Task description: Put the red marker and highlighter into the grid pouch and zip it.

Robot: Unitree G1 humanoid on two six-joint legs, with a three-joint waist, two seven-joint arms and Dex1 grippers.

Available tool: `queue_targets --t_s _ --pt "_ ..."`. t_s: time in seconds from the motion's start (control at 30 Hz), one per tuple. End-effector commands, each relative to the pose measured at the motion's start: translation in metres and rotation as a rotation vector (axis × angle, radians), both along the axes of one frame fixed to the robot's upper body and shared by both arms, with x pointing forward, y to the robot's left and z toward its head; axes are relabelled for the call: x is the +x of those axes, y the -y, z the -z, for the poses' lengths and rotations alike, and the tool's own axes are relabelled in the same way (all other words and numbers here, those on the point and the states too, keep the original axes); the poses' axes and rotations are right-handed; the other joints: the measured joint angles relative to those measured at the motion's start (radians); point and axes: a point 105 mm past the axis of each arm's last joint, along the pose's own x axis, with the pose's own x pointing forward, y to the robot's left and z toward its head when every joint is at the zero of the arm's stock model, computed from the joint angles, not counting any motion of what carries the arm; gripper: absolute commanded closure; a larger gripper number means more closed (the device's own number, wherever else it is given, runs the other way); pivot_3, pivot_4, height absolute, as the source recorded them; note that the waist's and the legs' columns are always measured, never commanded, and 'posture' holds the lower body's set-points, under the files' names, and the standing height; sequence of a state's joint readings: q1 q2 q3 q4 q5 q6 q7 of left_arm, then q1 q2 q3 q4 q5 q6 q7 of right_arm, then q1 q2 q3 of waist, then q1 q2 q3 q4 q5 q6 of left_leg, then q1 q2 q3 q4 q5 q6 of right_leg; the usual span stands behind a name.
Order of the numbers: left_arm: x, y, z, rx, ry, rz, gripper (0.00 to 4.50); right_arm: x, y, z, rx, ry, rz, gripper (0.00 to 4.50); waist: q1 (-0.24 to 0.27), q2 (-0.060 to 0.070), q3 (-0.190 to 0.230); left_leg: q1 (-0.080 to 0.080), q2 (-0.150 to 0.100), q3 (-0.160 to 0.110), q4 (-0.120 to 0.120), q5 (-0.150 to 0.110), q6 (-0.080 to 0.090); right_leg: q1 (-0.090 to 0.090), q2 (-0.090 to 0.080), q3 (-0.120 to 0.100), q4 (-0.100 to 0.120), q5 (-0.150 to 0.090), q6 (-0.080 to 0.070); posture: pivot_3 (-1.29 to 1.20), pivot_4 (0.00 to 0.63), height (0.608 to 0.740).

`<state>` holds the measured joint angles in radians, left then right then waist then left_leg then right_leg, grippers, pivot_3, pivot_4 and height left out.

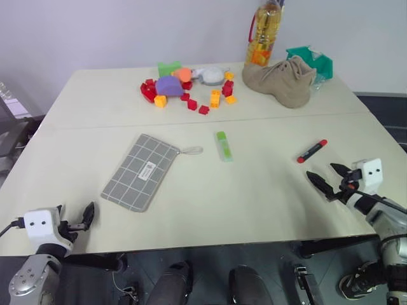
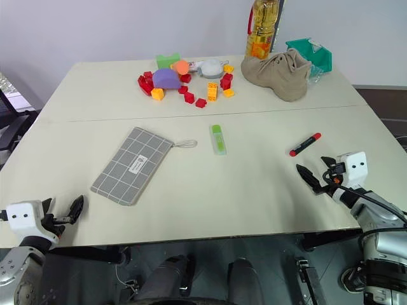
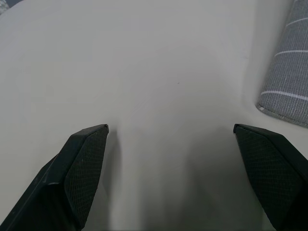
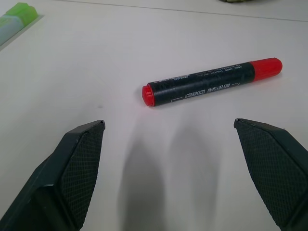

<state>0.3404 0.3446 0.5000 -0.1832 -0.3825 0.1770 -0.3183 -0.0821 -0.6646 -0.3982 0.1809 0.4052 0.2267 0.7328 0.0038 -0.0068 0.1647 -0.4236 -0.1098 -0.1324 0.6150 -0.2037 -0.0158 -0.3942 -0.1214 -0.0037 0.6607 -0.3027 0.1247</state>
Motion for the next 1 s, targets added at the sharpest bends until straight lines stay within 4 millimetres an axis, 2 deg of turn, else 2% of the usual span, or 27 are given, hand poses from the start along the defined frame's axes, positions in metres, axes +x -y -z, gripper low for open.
queue_targets --t_s 0.03,0.27,0.47,0.57,0.73,0.83,1.0 --pt "-0.001 -0.005 -0.016 0.031 0.061 -0.017 0.00 0.004 -0.003 -0.011 -0.012 0.047 -0.013 0.03 0.003 0.000 0.000 0.000 0.000 0.000 0.000 0.000 0.000 0.000 0.000 0.000 0.000 0.000 0.000 0.00 0.150 0.740" --pt "0.002 -0.007 -0.018 0.013 0.086 -0.026 0.00 0.008 -0.012 -0.016 0.007 0.065 -0.043 0.03 0.009 0.000 0.000 0.000 0.000 0.000 0.000 0.000 0.000 0.000 0.000 0.000 -0.001 0.000 0.000 0.00 0.150 0.740" --pt "0.007 -0.010 -0.020 0.034 0.114 -0.046 0.00 0.014 -0.037 -0.028 0.030 0.110 -0.131 0.03 0.007 0.000 0.000 0.000 0.000 0.000 0.000 0.000 0.000 0.000 0.000 0.000 -0.001 0.000 0.000 0.00 0.150 0.740" --pt "0.009 -0.011 -0.023 0.051 0.137 -0.057 0.00 0.018 -0.060 -0.037 0.038 0.131 -0.216 0.03 0.006 0.000 0.000 0.000 0.000 0.000 0.000 0.000 0.000 0.000 0.001 0.000 -0.001 0.000 0.000 0.00 0.150 0.740" --pt "0.010 -0.011 -0.025 0.064 0.165 -0.081 0.00 0.024 -0.122 -0.059 0.084 0.195 -0.410 0.03 0.006 0.000 0.000 0.000 0.001 0.000 0.000 0.000 0.000 0.000 0.001 0.000 -0.001 0.000 0.000 0.00 0.150 0.740" --pt "0.007 -0.008 -0.025 0.072 0.179 -0.074 0.00 0.026 -0.164 -0.067 0.121 0.214 -0.511 1.30 0.005 0.000 0.000 0.000 0.001 0.000 0.000 0.000 0.000 0.000 0.001 0.000 -0.001 0.000 0.000 0.00 0.150 0.740" --pt "-0.002 0.000 -0.020 0.072 0.184 -0.047 0.00 0.034 -0.221 -0.070 0.112 0.215 -0.619 3.91 0.008 0.000 0.000 0.000 0.001 0.000 0.000 0.000 0.000 -0.001 0.001 0.000 -0.002 0.001 0.000 0.00 0.150 0.740"
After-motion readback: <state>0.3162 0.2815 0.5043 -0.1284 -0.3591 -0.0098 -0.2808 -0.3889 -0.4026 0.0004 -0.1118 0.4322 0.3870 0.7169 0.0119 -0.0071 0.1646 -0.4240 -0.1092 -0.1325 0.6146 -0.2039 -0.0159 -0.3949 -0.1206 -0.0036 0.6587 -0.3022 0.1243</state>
